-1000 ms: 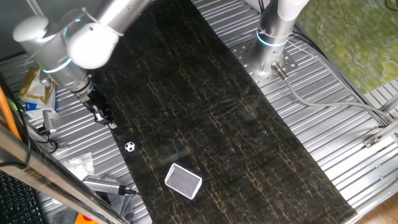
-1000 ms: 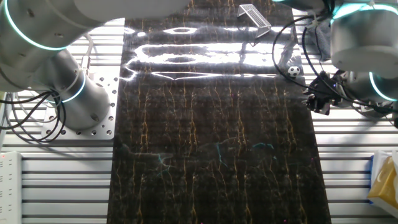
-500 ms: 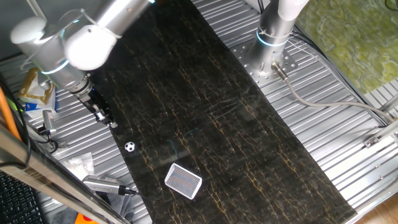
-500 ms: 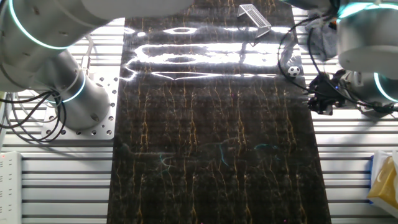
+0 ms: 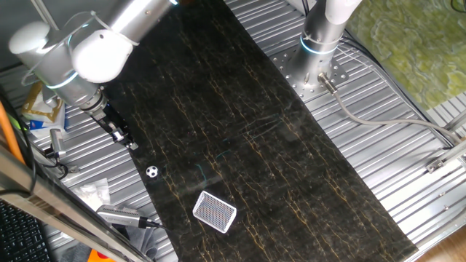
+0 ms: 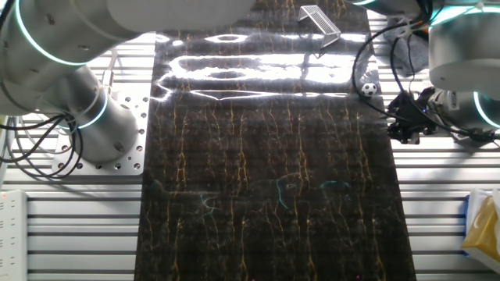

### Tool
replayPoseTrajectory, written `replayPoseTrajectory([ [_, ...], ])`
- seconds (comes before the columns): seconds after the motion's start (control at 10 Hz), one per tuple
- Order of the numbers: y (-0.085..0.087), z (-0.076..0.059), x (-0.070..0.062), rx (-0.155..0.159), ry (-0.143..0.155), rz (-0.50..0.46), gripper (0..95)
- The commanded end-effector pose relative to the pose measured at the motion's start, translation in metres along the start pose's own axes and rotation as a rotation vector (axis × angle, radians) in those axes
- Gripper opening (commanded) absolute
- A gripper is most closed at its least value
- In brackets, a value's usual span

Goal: Push the soccer ball into the goal

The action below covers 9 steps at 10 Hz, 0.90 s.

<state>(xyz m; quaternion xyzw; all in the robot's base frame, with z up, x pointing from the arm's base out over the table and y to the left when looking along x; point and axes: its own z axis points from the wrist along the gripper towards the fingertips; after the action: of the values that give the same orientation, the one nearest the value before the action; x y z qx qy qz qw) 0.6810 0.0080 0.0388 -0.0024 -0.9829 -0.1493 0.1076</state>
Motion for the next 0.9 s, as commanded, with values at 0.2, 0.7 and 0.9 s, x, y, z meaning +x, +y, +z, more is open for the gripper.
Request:
replayPoseTrajectory([
  [0.2, 0.004, 0.008, -0.002, -0.016, 0.003, 0.018, 19.0],
  [0.7, 0.036, 0.012, -0.016, -0.046, 0.007, 0.057, 19.0],
  [0.9, 0.047, 0.013, -0.019, -0.049, 0.008, 0.064, 19.0],
])
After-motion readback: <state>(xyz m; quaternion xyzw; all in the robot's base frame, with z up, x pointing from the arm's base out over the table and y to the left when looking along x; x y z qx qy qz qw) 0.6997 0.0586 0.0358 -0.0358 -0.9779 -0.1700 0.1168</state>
